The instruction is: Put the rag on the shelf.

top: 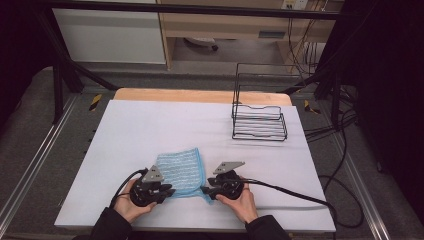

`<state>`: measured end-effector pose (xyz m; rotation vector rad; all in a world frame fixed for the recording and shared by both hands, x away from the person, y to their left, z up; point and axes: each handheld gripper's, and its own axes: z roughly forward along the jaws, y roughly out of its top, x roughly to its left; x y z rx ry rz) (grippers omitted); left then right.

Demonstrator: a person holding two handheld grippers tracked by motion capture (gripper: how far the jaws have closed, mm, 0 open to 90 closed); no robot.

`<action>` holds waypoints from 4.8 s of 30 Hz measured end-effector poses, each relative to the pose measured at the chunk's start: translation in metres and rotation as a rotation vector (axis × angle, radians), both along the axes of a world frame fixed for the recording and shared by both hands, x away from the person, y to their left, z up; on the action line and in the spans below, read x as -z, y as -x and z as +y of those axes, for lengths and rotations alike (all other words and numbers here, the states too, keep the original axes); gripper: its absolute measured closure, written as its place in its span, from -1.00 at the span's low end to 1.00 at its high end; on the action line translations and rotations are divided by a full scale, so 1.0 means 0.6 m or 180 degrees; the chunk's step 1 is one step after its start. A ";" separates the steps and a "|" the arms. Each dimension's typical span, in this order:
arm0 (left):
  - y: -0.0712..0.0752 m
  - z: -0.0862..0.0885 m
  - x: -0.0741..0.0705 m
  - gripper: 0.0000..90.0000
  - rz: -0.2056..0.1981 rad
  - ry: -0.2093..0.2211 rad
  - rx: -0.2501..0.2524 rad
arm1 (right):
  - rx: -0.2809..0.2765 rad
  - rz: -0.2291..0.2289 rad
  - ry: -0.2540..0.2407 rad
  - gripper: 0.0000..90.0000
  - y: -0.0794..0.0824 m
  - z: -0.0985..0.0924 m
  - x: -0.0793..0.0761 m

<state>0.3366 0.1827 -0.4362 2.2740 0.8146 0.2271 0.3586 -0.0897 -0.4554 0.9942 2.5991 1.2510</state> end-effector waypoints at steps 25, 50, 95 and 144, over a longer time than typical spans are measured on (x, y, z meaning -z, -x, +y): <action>0.003 0.024 -0.015 0.89 0.0134 -0.0132 0.0135 | -0.0313 0.0296 -0.0124 0.87 0.044 0.019 -0.013; -0.032 0.074 0.003 0.16 0.0180 0.0313 -0.0639 | 0.0389 0.0087 -0.0269 0.13 -0.117 0.056 0.006; -0.030 -0.013 0.004 0.09 0.0064 0.0304 -0.0475 | 0.0679 -0.0024 -0.0278 -0.11 -0.073 -0.059 -0.035; -0.151 -0.053 0.014 0.65 0.0346 0.0327 -0.0811 | 0.0626 -0.0072 -0.0400 -0.87 -0.027 -0.139 -0.029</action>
